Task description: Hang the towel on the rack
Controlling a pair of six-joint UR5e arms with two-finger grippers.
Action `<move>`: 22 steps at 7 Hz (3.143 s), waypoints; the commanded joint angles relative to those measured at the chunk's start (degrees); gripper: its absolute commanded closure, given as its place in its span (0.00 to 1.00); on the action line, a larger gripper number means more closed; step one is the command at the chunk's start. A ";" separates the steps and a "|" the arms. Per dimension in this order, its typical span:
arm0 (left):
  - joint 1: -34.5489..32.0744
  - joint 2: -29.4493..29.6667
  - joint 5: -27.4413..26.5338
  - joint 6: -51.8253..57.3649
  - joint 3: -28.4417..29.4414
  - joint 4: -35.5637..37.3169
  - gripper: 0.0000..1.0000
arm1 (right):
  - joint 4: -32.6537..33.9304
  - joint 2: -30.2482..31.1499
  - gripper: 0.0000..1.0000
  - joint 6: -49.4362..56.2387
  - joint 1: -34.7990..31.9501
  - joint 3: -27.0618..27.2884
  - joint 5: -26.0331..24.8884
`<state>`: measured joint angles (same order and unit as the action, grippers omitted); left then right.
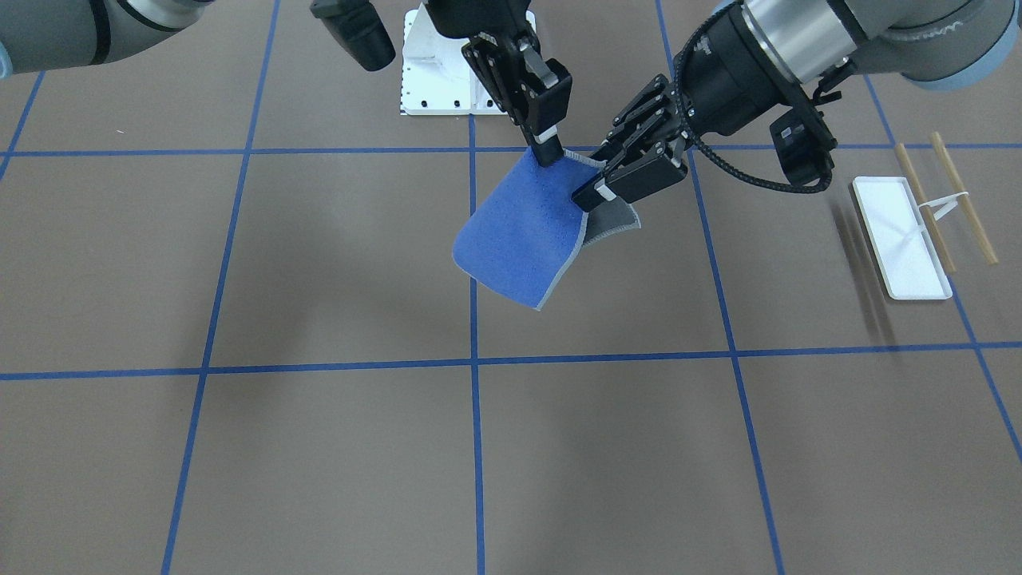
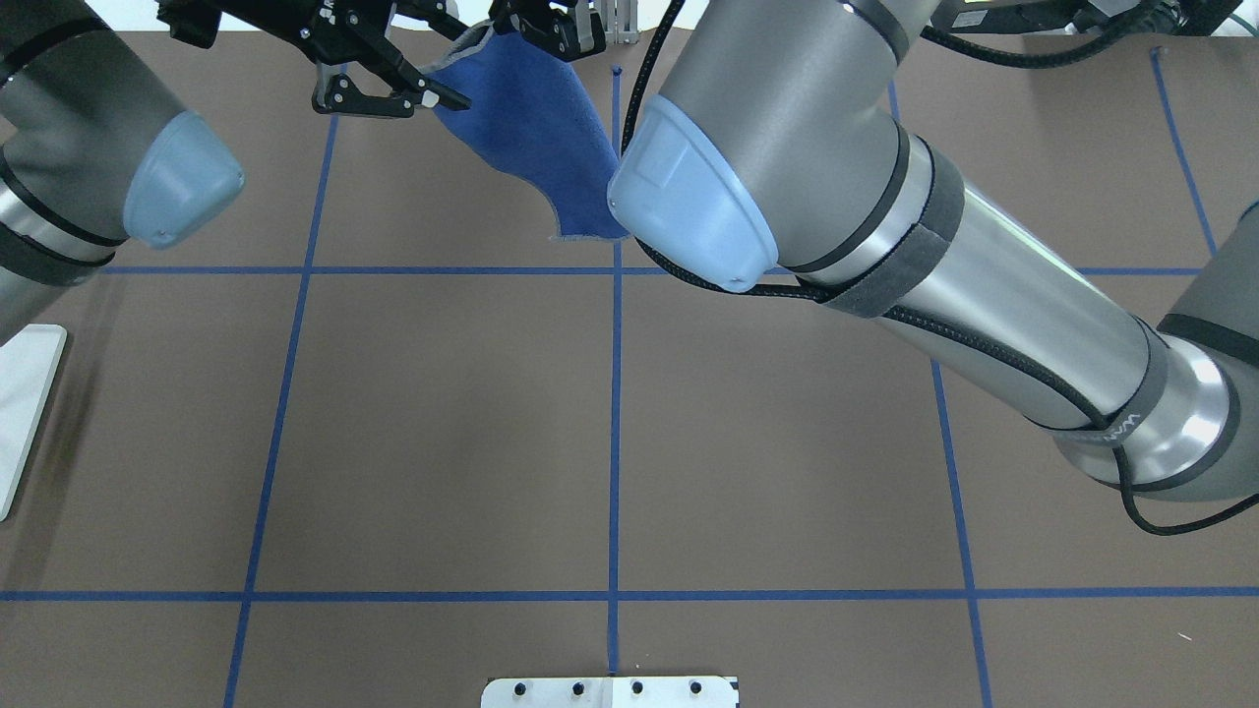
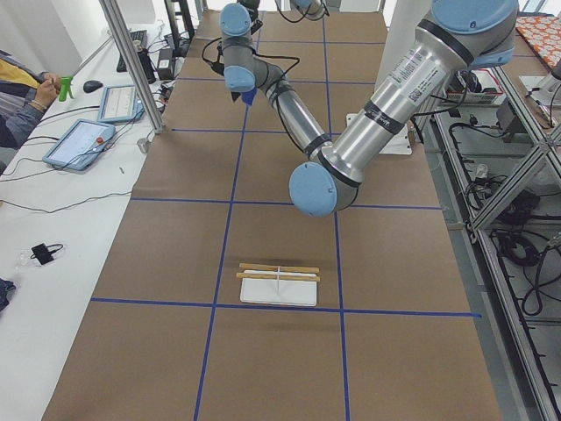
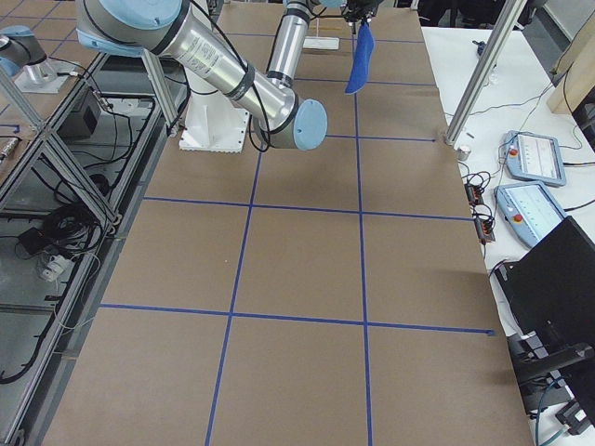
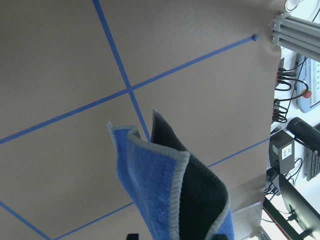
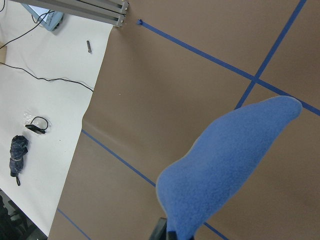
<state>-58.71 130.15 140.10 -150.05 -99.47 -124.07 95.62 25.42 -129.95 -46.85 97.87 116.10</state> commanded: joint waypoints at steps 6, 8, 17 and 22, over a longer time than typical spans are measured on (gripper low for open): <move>0.09 -0.33 0.00 6.24 -0.20 0.05 1.00 | 0.35 0.33 0.01 0.49 -0.08 0.74 0.44; -0.09 -3.82 0.18 15.87 -3.34 0.23 1.00 | 0.44 10.98 0.00 4.59 -1.48 12.96 1.14; -8.86 -41.57 1.74 84.94 -18.48 -1.78 1.00 | 0.79 37.99 0.00 53.20 -14.39 20.07 5.53; -23.27 -51.04 12.55 113.16 -4.90 -7.59 1.00 | 0.79 44.72 0.00 65.35 -16.78 20.08 6.24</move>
<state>-78.40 79.49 150.38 -44.46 -108.58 -131.55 96.35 69.81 -65.37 -63.32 118.00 122.30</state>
